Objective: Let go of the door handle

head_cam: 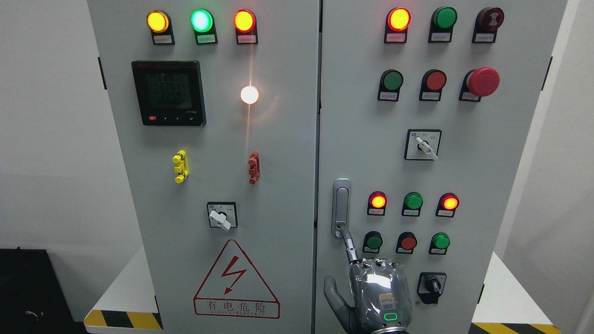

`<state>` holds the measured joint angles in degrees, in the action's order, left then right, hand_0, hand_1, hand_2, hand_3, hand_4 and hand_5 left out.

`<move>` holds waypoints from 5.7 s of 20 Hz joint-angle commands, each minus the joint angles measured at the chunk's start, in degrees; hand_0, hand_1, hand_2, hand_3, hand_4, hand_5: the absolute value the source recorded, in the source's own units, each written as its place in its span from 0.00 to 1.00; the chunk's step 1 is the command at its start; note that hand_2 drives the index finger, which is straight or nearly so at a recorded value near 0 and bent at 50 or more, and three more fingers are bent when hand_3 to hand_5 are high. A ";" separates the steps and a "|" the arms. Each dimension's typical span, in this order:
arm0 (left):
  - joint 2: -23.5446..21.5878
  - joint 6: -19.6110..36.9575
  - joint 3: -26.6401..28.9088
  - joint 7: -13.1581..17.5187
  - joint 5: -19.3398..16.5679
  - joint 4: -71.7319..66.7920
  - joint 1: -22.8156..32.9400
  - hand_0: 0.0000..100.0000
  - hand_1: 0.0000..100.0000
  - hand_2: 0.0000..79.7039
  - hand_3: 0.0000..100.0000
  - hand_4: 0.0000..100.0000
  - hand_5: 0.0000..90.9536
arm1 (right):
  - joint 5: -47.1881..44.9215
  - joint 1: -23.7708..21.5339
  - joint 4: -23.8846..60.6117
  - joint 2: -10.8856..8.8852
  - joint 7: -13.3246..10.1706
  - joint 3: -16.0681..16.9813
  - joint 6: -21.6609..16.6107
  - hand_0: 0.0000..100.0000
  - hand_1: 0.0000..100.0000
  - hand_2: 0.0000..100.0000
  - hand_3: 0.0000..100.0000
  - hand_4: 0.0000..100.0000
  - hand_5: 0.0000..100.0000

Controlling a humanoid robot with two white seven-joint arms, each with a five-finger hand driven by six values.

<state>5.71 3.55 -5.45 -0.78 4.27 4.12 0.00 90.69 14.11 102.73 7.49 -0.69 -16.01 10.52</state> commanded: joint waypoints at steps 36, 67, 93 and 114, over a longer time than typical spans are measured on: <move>0.00 0.05 0.00 -0.01 0.04 -0.08 0.97 0.12 0.56 0.00 0.00 0.00 0.00 | 0.01 -0.40 0.45 -0.19 0.25 -0.34 0.03 0.52 0.28 0.09 1.00 0.98 1.00; 0.00 0.05 0.00 -0.01 0.04 0.01 0.97 0.12 0.56 0.00 0.00 0.00 0.00 | 0.71 -0.22 3.26 -0.19 0.25 -0.51 -0.15 0.51 0.28 0.09 1.00 0.98 0.99; 0.00 0.05 0.00 -0.01 0.04 0.01 0.97 0.12 0.56 0.00 0.00 0.00 0.00 | 0.27 -2.51 9.15 -0.28 0.43 -0.60 -0.68 0.55 0.27 0.50 1.00 0.99 1.00; 0.00 0.05 0.00 -0.01 0.04 0.01 0.97 0.12 0.56 0.00 0.00 0.00 0.00 | -0.17 -7.87 16.18 -0.11 1.13 -0.60 -2.79 0.37 0.00 0.86 1.00 1.00 1.00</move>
<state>5.71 3.56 -5.45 -0.78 4.29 4.13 0.00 90.50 6.25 115.93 7.25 0.74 -16.61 7.78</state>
